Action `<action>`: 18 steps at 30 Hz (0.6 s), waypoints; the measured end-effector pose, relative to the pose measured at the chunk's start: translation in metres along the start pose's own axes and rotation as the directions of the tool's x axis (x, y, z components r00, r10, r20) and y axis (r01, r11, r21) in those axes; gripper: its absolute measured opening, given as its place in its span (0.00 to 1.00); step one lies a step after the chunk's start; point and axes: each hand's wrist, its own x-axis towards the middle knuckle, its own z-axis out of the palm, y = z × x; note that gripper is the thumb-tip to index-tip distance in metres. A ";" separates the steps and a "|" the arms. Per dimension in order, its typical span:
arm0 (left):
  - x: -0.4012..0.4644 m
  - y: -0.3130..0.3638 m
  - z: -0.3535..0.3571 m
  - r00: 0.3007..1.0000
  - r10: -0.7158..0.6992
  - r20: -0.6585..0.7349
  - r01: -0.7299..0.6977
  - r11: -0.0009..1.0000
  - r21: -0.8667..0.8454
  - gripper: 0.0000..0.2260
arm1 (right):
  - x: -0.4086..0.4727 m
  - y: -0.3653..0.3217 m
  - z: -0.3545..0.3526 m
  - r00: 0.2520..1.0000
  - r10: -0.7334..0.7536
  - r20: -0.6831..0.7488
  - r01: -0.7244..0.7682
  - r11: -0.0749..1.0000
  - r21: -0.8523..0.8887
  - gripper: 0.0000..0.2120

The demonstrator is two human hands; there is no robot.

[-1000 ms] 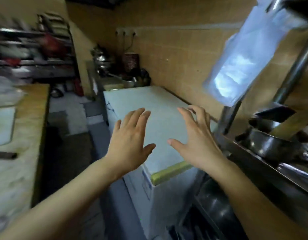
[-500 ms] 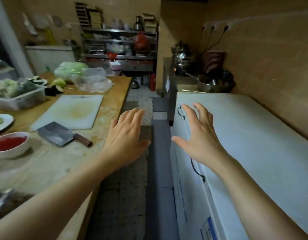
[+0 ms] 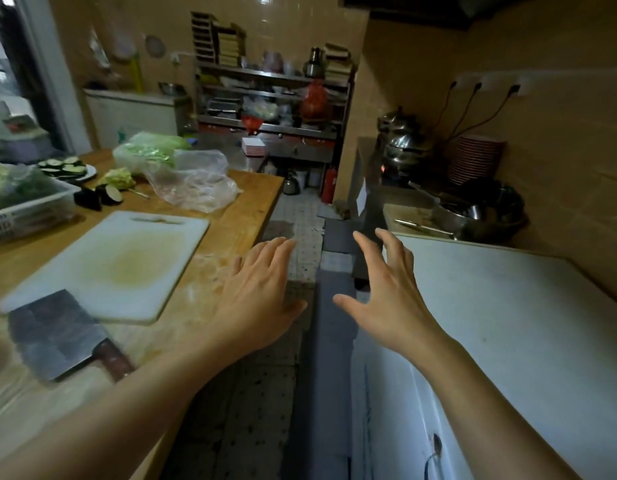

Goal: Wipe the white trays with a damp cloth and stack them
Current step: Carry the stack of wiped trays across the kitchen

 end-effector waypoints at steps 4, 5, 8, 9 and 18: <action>0.088 -0.034 0.031 0.999 0.034 -0.015 -0.034 0.999 0.001 0.39 | 0.085 0.023 0.024 1.000 0.011 -0.017 -0.011 1.000 0.016 0.43; 0.111 -0.043 0.037 0.999 0.037 -0.023 -0.037 0.999 0.003 0.39 | 0.108 0.028 0.028 1.000 0.015 -0.015 -0.015 1.000 0.012 0.43; 0.179 -0.069 0.052 0.998 0.057 -0.017 -0.057 0.998 0.017 0.39 | 0.175 0.045 0.039 0.999 0.043 -0.017 -0.043 0.999 0.005 0.43; 0.201 -0.076 0.056 0.998 0.061 -0.017 -0.061 0.998 0.020 0.39 | 0.197 0.051 0.042 0.999 0.043 -0.024 -0.043 0.999 0.008 0.43; 0.366 -0.117 0.114 0.996 0.058 0.067 -0.061 0.997 0.044 0.38 | 0.364 0.128 0.084 0.998 0.053 -0.023 -0.052 0.998 0.021 0.43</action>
